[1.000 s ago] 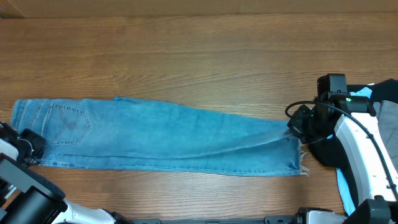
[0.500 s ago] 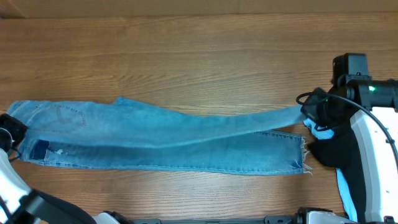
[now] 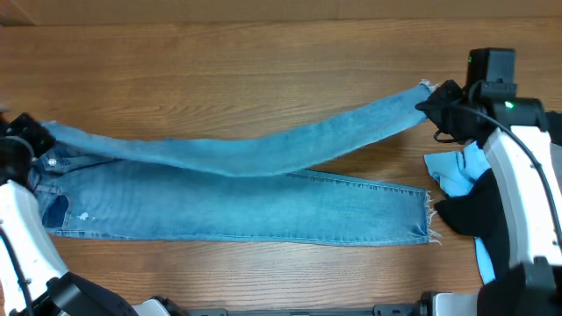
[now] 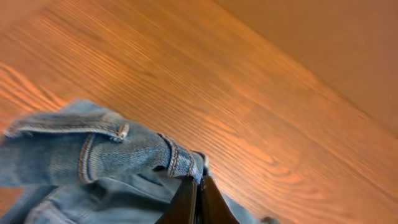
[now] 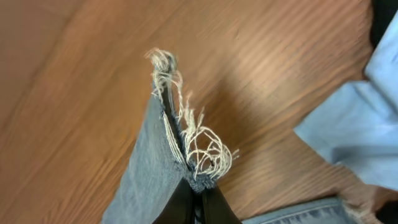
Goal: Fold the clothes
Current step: 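Lift the top leg with the right gripper and swing it upward, then spread the jeans flat, pulling the upper leg hem rightward with the right gripper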
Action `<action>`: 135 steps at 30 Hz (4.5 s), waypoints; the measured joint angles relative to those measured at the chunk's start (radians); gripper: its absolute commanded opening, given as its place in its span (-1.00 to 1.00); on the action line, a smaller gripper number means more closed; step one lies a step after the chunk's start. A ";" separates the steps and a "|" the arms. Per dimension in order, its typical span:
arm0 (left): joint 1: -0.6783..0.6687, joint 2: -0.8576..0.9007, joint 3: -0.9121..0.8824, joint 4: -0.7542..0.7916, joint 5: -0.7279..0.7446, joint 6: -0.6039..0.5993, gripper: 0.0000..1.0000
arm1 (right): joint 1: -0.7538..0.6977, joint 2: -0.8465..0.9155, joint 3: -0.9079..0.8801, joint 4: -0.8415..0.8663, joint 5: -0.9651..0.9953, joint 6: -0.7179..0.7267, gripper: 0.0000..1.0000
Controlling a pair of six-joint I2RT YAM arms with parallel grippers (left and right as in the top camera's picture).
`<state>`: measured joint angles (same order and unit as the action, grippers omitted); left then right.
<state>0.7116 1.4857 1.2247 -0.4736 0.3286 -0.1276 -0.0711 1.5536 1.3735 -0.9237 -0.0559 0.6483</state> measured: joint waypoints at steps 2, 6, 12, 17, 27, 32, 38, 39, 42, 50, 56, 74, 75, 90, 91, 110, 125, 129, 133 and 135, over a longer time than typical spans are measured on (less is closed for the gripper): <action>-0.023 0.003 0.000 -0.031 -0.003 0.000 -0.92 | 0.000 0.025 0.000 -0.039 -0.012 0.010 -0.92; -0.029 0.005 0.000 -0.099 -0.013 0.011 -0.92 | 0.000 0.028 0.023 -0.185 -0.021 -0.016 -0.92; -0.017 -0.047 0.000 -0.246 -0.064 0.049 -0.92 | 0.000 0.022 0.175 -0.585 -0.026 -0.055 -0.92; -0.019 -0.164 0.000 -0.217 -0.106 0.060 -0.92 | 0.000 0.016 0.205 -0.672 -0.041 -0.066 -0.92; -0.149 0.124 0.097 0.147 -0.159 -0.105 1.00 | -0.021 0.303 0.235 0.052 -0.316 0.059 1.00; -0.150 0.248 0.158 -0.062 -0.127 -0.112 1.00 | -0.069 0.402 0.225 -0.036 -0.412 0.045 1.00; -0.140 0.220 0.303 -0.278 -0.155 -0.027 1.00 | -0.151 0.367 0.225 -0.214 -0.431 -0.104 0.85; -0.140 0.208 0.325 -0.310 -0.158 -0.014 1.00 | -0.159 0.364 0.225 -0.231 -0.426 -0.130 0.72; -0.140 0.166 0.377 -0.391 -0.157 0.015 0.96 | -0.163 0.364 0.225 -0.240 -0.405 -0.218 -0.18; -0.140 0.046 0.442 -0.567 -0.035 0.076 0.09 | -0.063 0.365 0.184 0.006 -0.278 -0.344 -0.76; -0.140 -0.048 0.446 -0.666 0.113 0.080 0.19 | 0.019 0.449 0.140 0.250 -0.217 -0.361 -0.78; -0.140 -0.090 0.450 -0.807 0.169 0.106 0.34 | -0.047 0.635 0.211 0.150 0.014 -0.235 -0.92; -0.140 -0.090 0.450 -0.808 0.169 0.106 0.35 | -0.084 0.641 0.231 0.108 0.037 -0.230 -0.92; -0.140 -0.090 0.438 -0.808 0.056 0.148 -0.64 | -0.235 0.639 0.409 -0.113 -0.254 -0.379 -0.72; -0.140 -0.090 0.425 -0.803 0.048 0.152 -0.92 | -0.213 0.629 0.411 -0.136 -0.279 -0.388 -0.75; -0.174 0.037 0.224 -0.774 0.042 0.232 0.71 | -0.032 0.662 0.265 0.081 -0.097 -0.255 -0.74; 0.074 0.037 0.198 -0.737 -0.214 -0.075 0.58 | -0.229 0.470 0.296 -0.180 -0.312 -0.370 -0.17; 0.182 0.057 0.096 -0.649 -0.236 -0.111 0.41 | -0.201 0.268 0.317 -0.303 -0.367 -0.380 -0.17; 0.214 0.150 0.014 -0.582 -0.236 -0.126 0.05 | -0.160 0.203 0.327 -0.430 -0.387 -0.384 -0.18; 0.217 0.211 -0.005 -0.549 -0.231 -0.131 0.04 | -0.138 0.209 0.326 -0.477 -0.385 -0.388 -0.18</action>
<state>0.9291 1.6962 1.2201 -1.0222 0.0978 -0.2584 -0.2089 1.7622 1.6997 -1.4010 -0.4412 0.2604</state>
